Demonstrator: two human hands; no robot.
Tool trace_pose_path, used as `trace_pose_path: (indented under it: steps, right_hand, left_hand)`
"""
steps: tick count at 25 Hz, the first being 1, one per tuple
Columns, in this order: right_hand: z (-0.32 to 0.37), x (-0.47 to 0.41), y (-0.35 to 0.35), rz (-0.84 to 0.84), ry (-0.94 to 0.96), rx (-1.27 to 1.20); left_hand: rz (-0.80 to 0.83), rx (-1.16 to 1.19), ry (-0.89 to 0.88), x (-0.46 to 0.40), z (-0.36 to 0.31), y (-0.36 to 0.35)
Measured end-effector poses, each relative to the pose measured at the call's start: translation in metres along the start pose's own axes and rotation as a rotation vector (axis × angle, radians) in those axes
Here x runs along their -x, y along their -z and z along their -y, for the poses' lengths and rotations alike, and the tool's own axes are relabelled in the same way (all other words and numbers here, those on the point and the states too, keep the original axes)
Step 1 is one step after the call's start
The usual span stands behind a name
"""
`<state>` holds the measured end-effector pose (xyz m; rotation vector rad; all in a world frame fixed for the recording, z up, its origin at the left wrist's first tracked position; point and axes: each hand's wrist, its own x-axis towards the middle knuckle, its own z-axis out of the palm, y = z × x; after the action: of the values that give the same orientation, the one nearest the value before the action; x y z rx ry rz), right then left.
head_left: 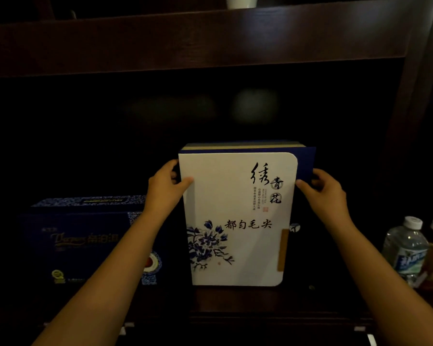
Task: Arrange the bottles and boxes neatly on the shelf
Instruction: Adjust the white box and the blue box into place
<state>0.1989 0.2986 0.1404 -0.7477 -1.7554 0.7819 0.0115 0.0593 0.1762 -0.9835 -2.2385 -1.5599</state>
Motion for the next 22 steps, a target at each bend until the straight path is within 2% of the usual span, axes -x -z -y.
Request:
trace_pose_path:
  steps: [4, 22]
  right_hand:
    - [0.001, -0.003, -0.005, -0.079, 0.026, 0.042]
    - [0.01, 0.013, 0.003, -0.096, 0.053, 0.084]
  left_hand:
    - [-0.041, 0.038, -0.068, 0.0, 0.002, -0.004]
    - [-0.036, 0.122, -0.096, 0.001, 0.008, 0.007]
